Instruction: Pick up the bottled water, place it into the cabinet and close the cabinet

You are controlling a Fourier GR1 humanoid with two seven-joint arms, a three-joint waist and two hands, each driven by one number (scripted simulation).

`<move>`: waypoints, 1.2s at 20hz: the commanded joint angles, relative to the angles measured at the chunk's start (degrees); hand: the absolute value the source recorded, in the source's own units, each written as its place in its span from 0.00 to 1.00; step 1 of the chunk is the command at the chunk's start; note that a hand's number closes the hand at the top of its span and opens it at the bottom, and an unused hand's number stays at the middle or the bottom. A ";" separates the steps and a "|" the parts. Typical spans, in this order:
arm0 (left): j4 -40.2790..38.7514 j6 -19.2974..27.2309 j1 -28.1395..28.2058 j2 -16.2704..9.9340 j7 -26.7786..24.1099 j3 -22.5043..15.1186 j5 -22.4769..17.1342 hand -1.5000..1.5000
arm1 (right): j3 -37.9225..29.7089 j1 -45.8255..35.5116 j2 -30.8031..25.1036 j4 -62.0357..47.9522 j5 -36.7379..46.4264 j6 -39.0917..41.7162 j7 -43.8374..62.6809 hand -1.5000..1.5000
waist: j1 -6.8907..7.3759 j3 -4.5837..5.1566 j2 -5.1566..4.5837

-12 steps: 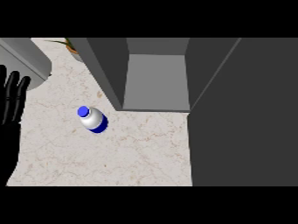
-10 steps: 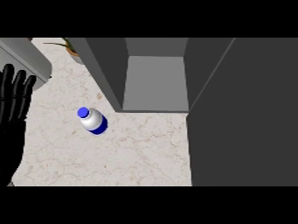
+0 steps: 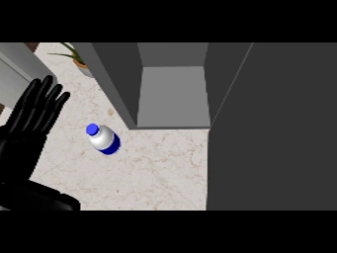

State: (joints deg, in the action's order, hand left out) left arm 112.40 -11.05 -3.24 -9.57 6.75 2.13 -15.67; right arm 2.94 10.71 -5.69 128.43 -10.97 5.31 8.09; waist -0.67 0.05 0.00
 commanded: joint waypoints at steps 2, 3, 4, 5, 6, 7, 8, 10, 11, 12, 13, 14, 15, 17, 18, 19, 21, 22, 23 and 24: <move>1.36 -1.11 1.17 -0.60 5.14 0.68 -4.15 0.00 | -0.41 8.94 -1.75 10.42 -5.21 2.20 6.60 0.00 | 0.18 -0.05 0.14; 2.49 -3.39 4.24 -1.87 4.56 2.07 -6.06 0.00 | 0.92 12.25 -1.14 10.97 -4.94 3.37 5.02 0.00 | 0.27 -0.05 0.18; 3.66 -0.34 0.13 -0.71 8.11 -0.17 -3.68 0.00 | 3.49 12.27 0.87 10.26 -1.26 2.67 3.46 0.00 | 0.29 -0.06 0.12; 5.97 -1.14 3.58 -1.43 8.02 1.53 -5.05 0.00 | 3.81 14.44 0.79 13.48 -2.08 2.59 4.95 0.00 | 0.38 -0.06 0.16; 4.15 -2.56 5.80 -0.58 4.96 1.45 -4.96 0.00 | 2.95 16.19 -0.63 15.80 -3.42 3.60 6.66 0.00 | 0.32 -0.04 0.16; 2.40 -2.32 5.11 -1.53 4.48 3.88 -5.28 0.00 | 3.04 19.66 -1.26 19.28 -3.70 4.82 5.95 0.00 | 0.02 -0.04 0.22; 9.29 -1.76 7.36 -1.42 9.04 1.98 -5.79 0.00 | 2.45 16.63 0.15 14.33 -3.20 4.45 3.97 0.00 | 0.50 -0.06 0.17; 6.65 -2.43 7.86 -1.64 7.16 1.85 -3.14 0.00 | 2.50 23.10 0.03 16.32 -4.55 7.34 -0.49 0.00 | 0.03 -0.08 0.23; 6.25 -2.23 7.35 -1.33 7.40 2.91 -4.35 0.00 | 0.89 19.90 -0.68 17.61 -7.17 5.68 4.55 0.00 | 0.29 -0.06 0.14; 6.65 -4.95 10.61 -2.25 5.20 4.00 -5.30 0.00 | 5.05 23.50 1.21 19.25 -2.40 5.61 1.97 0.00 | 0.22 -0.04 0.23; 2.73 -5.82 10.85 -1.12 1.42 3.30 -2.13 0.00 | 4.28 21.26 1.45 16.95 -2.82 4.55 2.92 0.00 | 0.31 -0.03 0.12; 1.34 -5.32 10.01 -0.32 0.86 1.71 0.19 0.00 | 4.13 22.09 0.03 18.69 -2.63 5.52 3.89 0.00 | 0.17 -0.03 0.12; 5.36 -2.09 9.01 0.46 6.06 -0.07 0.38 0.00 | 4.62 21.76 0.19 20.20 -2.78 4.67 5.30 0.00 | 0.22 -0.04 0.14; 1.53 -3.85 9.07 -0.62 2.20 4.97 -2.03 0.00 | 5.80 24.44 1.24 17.91 -0.84 5.70 0.81 0.00 | 0.17 -0.03 0.14; 2.10 -2.29 10.46 1.79 0.77 1.60 2.40 0.00 | 3.65 25.52 0.06 19.41 -3.63 6.32 1.39 0.00 | 0.09 -0.04 0.16; 0.12 -3.09 12.22 2.45 -2.13 2.07 2.70 0.00 | 3.09 24.59 -0.24 19.04 -4.15 6.55 1.27 0.00 | 0.18 -0.03 0.14; -2.73 -1.69 10.00 2.97 -3.03 2.23 4.60 0.00 | 4.28 30.40 0.04 19.23 -3.49 9.28 -3.25 0.00 | -0.30 -0.04 0.19; -4.74 -2.31 7.62 1.45 -3.09 3.64 4.49 0.00 | 7.48 27.54 1.91 19.45 0.64 6.18 -1.03 0.00 | -0.04 -0.01 0.10; -5.29 -3.30 8.65 0.38 -3.50 5.19 3.45 0.00 | 6.18 31.93 0.75 20.64 -0.86 7.94 -2.77 0.00 | -0.29 -0.02 0.18; -11.63 -3.13 5.19 0.54 -7.10 6.34 4.84 0.00 | 3.68 28.55 -0.14 17.29 -3.13 8.83 -3.83 0.00 | -0.30 -0.02 0.04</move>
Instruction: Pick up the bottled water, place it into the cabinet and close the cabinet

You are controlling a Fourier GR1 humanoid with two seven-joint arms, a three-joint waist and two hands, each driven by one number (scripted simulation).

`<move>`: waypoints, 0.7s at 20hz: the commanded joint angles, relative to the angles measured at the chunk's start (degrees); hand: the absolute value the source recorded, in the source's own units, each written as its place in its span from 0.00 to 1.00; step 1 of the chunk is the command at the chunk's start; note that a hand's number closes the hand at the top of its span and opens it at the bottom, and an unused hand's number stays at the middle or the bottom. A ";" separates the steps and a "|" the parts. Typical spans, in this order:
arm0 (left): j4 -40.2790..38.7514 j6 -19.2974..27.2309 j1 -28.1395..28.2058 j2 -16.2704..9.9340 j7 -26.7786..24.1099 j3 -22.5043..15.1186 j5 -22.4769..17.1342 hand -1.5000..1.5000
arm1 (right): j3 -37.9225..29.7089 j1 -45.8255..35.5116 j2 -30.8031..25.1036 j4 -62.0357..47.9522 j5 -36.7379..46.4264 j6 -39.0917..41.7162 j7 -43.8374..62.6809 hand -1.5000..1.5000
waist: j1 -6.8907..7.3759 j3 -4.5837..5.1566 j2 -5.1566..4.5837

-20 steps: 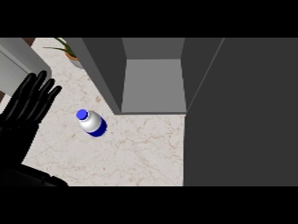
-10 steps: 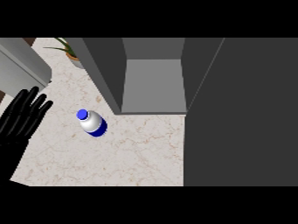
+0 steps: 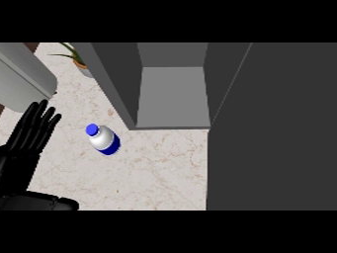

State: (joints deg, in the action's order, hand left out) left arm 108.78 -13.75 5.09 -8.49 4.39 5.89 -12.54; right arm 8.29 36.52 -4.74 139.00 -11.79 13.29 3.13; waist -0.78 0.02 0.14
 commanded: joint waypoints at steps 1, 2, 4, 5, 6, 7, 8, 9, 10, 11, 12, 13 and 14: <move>-5.94 -0.44 1.77 0.79 -6.36 1.08 3.27 0.00 | -1.51 6.92 -1.30 8.67 -2.91 1.70 0.73 0.00 | -0.12 0.01 0.03; -8.64 0.25 -1.34 0.29 -5.77 2.20 2.96 0.00 | -2.51 6.10 -2.03 9.02 -3.00 1.90 1.20 0.00 | -0.16 0.01 -0.04; -12.14 0.30 -1.20 1.02 -9.22 1.15 5.83 0.00 | -0.37 5.86 -0.73 7.57 -0.79 1.71 -0.29 0.00 | 0.00 0.01 -0.05; -16.99 -0.71 -3.98 0.01 -10.56 1.88 5.82 0.00 | -0.02 4.04 -0.66 7.34 -0.59 1.27 0.21 0.00 | -0.08 0.03 -0.14; -16.81 -0.27 -2.11 1.41 -12.15 0.50 7.09 0.00 | 0.75 5.06 -0.17 10.14 -0.06 -0.39 2.33 0.00 | -0.01 0.04 -0.11; -17.97 -1.49 -3.24 -0.08 -10.72 2.01 5.12 0.00 | 0.49 6.44 -0.59 10.23 0.20 0.56 0.89 0.00 | -0.10 0.03 -0.07; -21.09 -0.01 -6.14 -0.17 -9.74 2.46 6.01 0.00 | -1.52 10.25 -2.63 12.91 -3.31 2.64 0.34 0.00 | -1.00 0.04 -0.04; -25.68 -1.43 -7.23 -0.18 -13.89 2.99 5.94 0.00 | 0.93 8.49 -0.96 10.77 0.52 1.46 -0.54 0.00 | -0.64 0.06 -0.13; -24.00 0.46 -5.20 3.22 -14.05 -0.26 7.90 0.00 | -0.14 7.28 -1.33 9.40 -1.15 2.19 -1.51 0.00 | -0.25 0.03 -0.08; -31.93 -1.55 -11.02 -0.09 -17.73 3.57 6.77 0.00 | -1.75 7.28 -2.22 7.86 -1.69 2.43 -0.94 0.00 | -0.53 0.05 -0.21; -31.67 -1.50 -6.77 -0.04 -20.88 3.54 8.23 0.00 | -1.15 10.22 -2.14 10.92 -1.76 3.04 -2.06 0.00 | -0.61 0.06 -0.10; -38.22 -2.44 -11.32 -1.42 -22.55 5.26 7.63 0.00 | -1.51 7.83 -1.09 6.41 -0.76 2.72 -4.30 0.00 | -0.66 0.06 -0.23; -37.76 0.31 -12.69 0.56 -20.32 3.62 9.12 0.00 | -1.21 10.89 -1.87 10.41 -2.28 3.38 -2.87 0.00 | -0.80 0.05 -0.14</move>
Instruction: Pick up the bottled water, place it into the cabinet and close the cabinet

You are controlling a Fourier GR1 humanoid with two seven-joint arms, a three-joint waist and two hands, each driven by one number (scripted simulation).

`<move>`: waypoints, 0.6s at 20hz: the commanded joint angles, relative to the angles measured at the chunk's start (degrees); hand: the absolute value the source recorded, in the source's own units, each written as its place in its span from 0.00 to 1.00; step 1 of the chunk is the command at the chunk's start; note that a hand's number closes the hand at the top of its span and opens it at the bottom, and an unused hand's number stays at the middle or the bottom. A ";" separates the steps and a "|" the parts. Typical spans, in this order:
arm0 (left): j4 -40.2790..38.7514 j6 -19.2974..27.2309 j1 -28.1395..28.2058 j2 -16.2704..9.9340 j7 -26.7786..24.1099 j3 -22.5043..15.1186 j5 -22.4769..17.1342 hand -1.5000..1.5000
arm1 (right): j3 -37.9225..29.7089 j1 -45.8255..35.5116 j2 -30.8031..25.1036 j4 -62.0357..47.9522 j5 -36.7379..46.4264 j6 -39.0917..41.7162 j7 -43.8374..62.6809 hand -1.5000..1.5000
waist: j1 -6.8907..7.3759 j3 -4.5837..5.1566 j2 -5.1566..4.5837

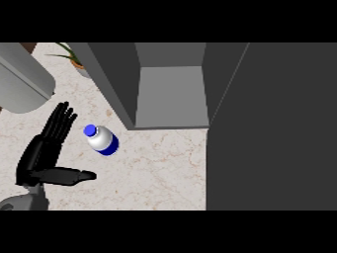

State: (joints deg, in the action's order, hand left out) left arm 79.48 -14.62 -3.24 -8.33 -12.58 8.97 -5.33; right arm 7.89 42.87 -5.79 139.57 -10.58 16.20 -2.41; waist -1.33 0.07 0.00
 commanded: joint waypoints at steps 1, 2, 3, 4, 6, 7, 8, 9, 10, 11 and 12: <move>-7.93 0.66 -1.50 -0.05 -5.89 0.94 2.18 0.00 | 3.99 4.55 0.94 9.28 1.60 -0.12 2.05 0.00 | 0.24 0.00 0.06; -13.80 2.28 -4.70 2.31 -8.83 0.34 3.34 0.00 | 2.17 5.79 -0.20 8.33 0.73 0.82 0.68 0.00 | -0.38 0.03 -0.02; -16.14 -0.40 -4.14 0.03 -10.52 2.65 1.23 0.00 | -1.09 6.03 -1.30 8.72 -3.67 1.70 0.06 0.00 | -0.24 0.02 -0.03; -18.57 3.05 -7.08 1.87 -11.08 1.80 3.47 0.00 | 2.38 8.19 0.37 7.39 1.16 2.01 -3.08 0.00 | -0.56 0.02 0.03; -25.19 3.23 -10.90 0.65 -14.19 2.99 4.27 0.00 | 2.54 6.75 -0.18 10.29 -0.88 0.55 1.05 0.00 | -0.40 0.07 -0.20; -26.73 3.91 -7.50 1.34 -17.68 2.91 5.21 0.00 | -0.59 6.22 -1.60 6.85 -2.87 2.32 -0.94 0.00 | 0.00 0.02 -0.13; -30.50 5.49 -11.77 1.52 -18.77 3.55 5.71 0.00 | 0.79 7.41 -0.72 8.13 -1.04 1.88 -1.74 0.00 | -0.49 0.05 -0.17; -29.60 2.77 -7.96 0.18 -21.03 3.79 4.92 0.00 | -1.83 8.66 -2.24 11.01 -5.27 2.49 -0.41 0.00 | -0.17 0.04 -0.11; -31.08 3.13 -9.84 -0.48 -21.36 4.31 4.92 0.00 | 0.18 9.37 -1.10 8.27 -1.63 3.41 -3.62 0.00 | -0.05 0.01 0.00; -37.20 2.62 -13.37 -1.04 -23.74 4.80 5.53 0.00 | 0.44 8.93 -1.95 10.14 -2.20 2.94 -0.99 0.00 | -0.59 0.09 -0.27; -38.36 4.08 -10.48 1.25 -26.82 3.62 6.89 0.00 | 1.00 10.21 -1.41 8.81 -1.60 3.75 -3.53 0.00 | -0.55 0.07 -0.16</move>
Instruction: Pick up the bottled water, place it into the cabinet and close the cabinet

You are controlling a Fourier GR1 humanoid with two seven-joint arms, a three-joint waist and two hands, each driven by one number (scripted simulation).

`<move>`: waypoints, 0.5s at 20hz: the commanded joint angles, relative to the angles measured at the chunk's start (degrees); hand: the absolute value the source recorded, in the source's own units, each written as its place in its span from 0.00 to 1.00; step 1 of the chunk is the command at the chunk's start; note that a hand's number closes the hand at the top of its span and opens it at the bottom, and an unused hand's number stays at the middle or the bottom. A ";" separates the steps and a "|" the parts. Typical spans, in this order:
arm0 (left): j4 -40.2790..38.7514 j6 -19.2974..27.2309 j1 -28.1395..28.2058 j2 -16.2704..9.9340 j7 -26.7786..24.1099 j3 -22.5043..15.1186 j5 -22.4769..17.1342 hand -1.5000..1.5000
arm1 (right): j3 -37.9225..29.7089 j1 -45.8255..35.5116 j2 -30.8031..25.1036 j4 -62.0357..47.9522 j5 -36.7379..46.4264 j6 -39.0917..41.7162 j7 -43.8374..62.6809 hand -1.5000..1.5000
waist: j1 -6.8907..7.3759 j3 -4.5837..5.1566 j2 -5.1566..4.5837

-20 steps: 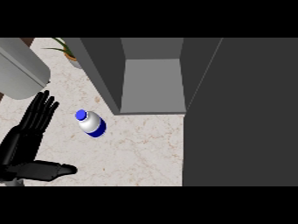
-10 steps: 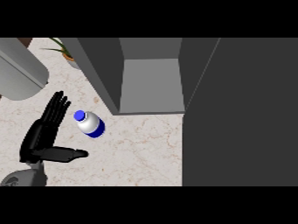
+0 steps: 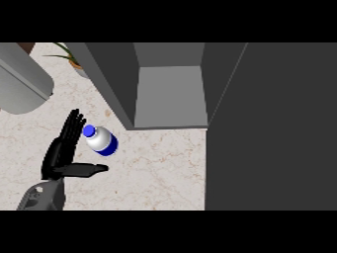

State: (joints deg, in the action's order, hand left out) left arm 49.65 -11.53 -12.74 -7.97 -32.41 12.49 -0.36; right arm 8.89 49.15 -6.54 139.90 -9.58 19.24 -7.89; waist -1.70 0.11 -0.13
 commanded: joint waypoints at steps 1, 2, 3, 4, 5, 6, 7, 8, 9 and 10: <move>-11.32 -0.57 -4.81 -0.61 -4.89 1.09 0.88 0.00 | -2.48 5.72 -2.35 8.67 -6.21 2.77 0.73 0.00 | -0.63 0.02 -0.05; -13.06 -5.15 -5.11 -2.87 -5.33 1.60 -0.42 0.00 | 1.34 2.91 -0.20 8.60 -1.23 -0.22 3.46 0.00 | 0.13 0.04 -0.13; -12.33 -3.18 -4.58 1.11 -6.70 0.08 0.30 0.00 | -0.52 5.54 -0.89 9.40 -3.03 0.93 1.46 0.00 | -0.12 0.01 0.02; -15.74 -5.28 -6.07 1.31 -7.62 -0.19 0.34 0.00 | 1.81 1.51 0.55 7.99 -1.81 -1.05 3.19 0.00 | -0.06 0.09 -0.32; -15.53 -7.79 -6.56 -0.81 -6.64 0.77 -0.93 0.00 | 0.58 6.87 -1.02 8.93 -2.32 1.63 0.61 0.00 | -0.20 0.01 0.06; -17.58 -10.77 -5.27 -2.32 -9.92 0.61 -0.50 0.00 | -0.04 5.13 -1.26 10.52 -3.77 0.65 2.44 0.00 | -0.10 0.07 -0.16; -20.88 -8.18 -5.23 0.29 -13.28 -0.25 1.27 0.00 | 3.45 5.21 0.42 7.80 1.70 0.03 1.01 0.00 | -0.28 0.09 -0.17; -22.19 -11.17 -7.93 -1.47 -9.82 0.70 -0.20 0.00 | -1.15 6.23 -1.99 10.01 -4.16 1.17 1.66 0.00 | -0.56 0.08 -0.24; -24.45 -9.55 -8.54 -0.19 -12.59 0.38 0.88 0.00 | -1.73 6.34 -1.85 7.82 -4.58 1.71 0.48 0.00 | -0.38 0.05 -0.19; -24.69 -10.26 -9.08 0.07 -12.52 0.32 0.70 0.00 | -0.46 7.23 -1.56 10.11 -3.23 1.51 0.76 0.00 | -0.35 0.06 -0.13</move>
State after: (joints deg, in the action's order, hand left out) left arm 30.47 -19.72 -19.41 -8.39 -42.19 12.85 -0.02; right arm 9.32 52.95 -7.17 140.94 -9.42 20.61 -10.03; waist -1.99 0.17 -0.27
